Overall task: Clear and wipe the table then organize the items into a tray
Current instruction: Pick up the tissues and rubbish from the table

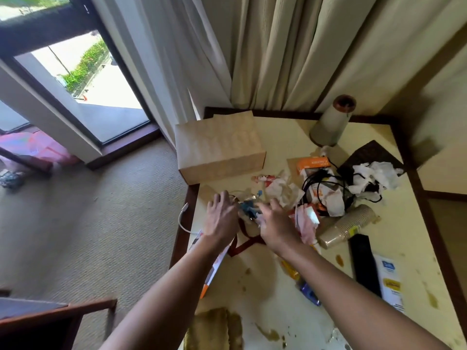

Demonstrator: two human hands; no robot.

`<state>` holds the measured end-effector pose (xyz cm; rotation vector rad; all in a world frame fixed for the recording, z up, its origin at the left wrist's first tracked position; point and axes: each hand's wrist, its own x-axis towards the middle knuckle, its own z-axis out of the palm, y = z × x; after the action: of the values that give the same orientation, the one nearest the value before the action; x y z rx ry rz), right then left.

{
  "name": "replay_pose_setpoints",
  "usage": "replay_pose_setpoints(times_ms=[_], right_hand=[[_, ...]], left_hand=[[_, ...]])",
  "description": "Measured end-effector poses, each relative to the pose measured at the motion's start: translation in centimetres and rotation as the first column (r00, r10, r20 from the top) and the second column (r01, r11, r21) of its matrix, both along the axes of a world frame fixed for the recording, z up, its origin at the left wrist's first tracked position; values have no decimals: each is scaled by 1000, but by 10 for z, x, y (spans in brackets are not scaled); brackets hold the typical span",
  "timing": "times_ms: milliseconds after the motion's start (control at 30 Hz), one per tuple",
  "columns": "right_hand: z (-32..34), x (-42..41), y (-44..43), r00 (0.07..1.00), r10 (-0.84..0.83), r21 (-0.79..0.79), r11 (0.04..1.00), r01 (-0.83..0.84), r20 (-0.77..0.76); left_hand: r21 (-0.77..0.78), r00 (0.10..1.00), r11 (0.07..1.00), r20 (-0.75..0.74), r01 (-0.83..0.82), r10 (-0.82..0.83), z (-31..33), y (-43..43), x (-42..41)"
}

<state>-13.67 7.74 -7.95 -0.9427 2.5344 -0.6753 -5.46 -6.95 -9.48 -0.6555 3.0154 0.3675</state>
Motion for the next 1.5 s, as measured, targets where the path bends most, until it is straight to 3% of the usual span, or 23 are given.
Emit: replay_pose_setpoints(times_ms=[67, 200, 333, 467, 533, 633, 767, 900, 1233, 1500], right_hand=[[-2, -7, -8, 997, 8, 109, 994, -17, 79], [-2, -12, -14, 995, 76, 205, 975, -87, 60], [0, -15, -16, 996, 53, 135, 989, -63, 76], [11, -21, -13, 987, -24, 29, 999, 20, 156], [17, -28, -9, 985, -52, -19, 998, 55, 165], [27, -44, -3, 994, -88, -46, 995, 91, 71], [35, -73, 1, 988, -67, 148, 985, 88, -136], [24, -87, 4, 992, -21, 307, 950, 59, -124], [3, -88, -3, 981, 100, 434, 901, -17, -168], [-7, -89, -4, 957, 123, 336, 941, -28, -263]], left_hand=[[64, 999, 998, -39, 9, -7, -1, -1, 3], [182, 988, 983, -149, -11, 38, -10, -7, 6], [273, 958, 961, -259, -48, 121, -6, -12, 3], [388, 858, 911, -410, -141, 308, 12, -14, 1], [396, 877, 910, -385, -125, 288, 15, -13, 0], [361, 964, 932, -237, -29, 122, 10, -8, -7], [209, 997, 978, 64, 17, -31, 2, 4, -20], [2, 975, 998, 212, 66, -65, -10, 16, -28], [146, 997, 989, 72, -16, 5, -19, 18, -27], [418, 990, 905, -71, -81, 121, 4, 12, -41]])
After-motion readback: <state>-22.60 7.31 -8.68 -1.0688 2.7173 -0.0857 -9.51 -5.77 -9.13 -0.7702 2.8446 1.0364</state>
